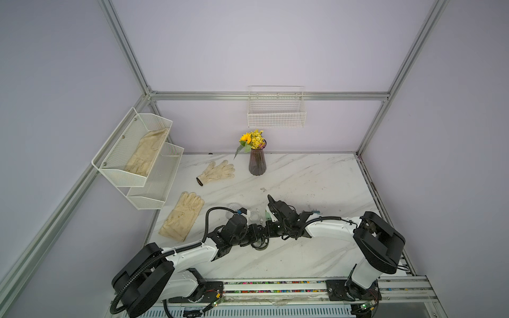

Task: Pack away charging kits
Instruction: Close the storage bag at the center of the board.

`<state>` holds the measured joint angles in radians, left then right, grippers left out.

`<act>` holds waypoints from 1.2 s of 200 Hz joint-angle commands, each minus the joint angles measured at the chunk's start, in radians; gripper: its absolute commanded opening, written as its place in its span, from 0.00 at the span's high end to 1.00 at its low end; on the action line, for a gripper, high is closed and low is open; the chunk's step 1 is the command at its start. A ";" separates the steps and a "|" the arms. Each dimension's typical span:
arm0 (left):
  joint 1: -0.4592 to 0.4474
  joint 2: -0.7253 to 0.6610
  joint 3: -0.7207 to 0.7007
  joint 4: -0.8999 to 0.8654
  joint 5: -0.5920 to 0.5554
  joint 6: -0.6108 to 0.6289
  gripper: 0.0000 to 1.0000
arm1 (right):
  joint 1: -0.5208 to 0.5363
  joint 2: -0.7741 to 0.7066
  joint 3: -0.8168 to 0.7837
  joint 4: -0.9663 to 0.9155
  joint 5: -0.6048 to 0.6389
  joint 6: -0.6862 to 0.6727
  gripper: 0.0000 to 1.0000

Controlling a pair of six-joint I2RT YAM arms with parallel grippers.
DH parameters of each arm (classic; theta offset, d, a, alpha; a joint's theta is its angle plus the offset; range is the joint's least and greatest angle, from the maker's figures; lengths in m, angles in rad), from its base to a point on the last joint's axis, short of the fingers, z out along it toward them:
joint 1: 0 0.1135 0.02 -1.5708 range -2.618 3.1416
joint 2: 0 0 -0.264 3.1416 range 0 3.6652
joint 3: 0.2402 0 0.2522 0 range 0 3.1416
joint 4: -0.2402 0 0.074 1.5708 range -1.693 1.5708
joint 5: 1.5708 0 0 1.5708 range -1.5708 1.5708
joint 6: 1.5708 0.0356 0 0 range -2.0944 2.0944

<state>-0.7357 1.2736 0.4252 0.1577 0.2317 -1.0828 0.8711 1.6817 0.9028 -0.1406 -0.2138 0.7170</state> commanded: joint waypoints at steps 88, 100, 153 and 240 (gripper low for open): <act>-0.017 0.015 0.191 -0.141 0.032 0.099 0.41 | -0.067 -0.240 -0.097 -0.036 -0.063 -0.039 0.70; -0.016 -0.021 0.202 -0.195 0.010 0.119 0.32 | -0.066 -0.227 -0.104 -0.017 -0.079 -0.036 0.68; 0.023 -0.198 0.180 -0.321 -0.078 0.182 0.24 | -0.066 -0.166 -0.112 0.053 -0.149 -0.021 0.61; 0.061 -0.188 0.108 -0.359 -0.085 0.158 0.28 | -0.052 -0.051 -0.060 0.091 -0.208 -0.022 0.64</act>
<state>-0.6868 1.0733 0.5343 -0.2081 0.1486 -0.9314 0.8120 1.6054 0.8131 -0.0837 -0.3965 0.6907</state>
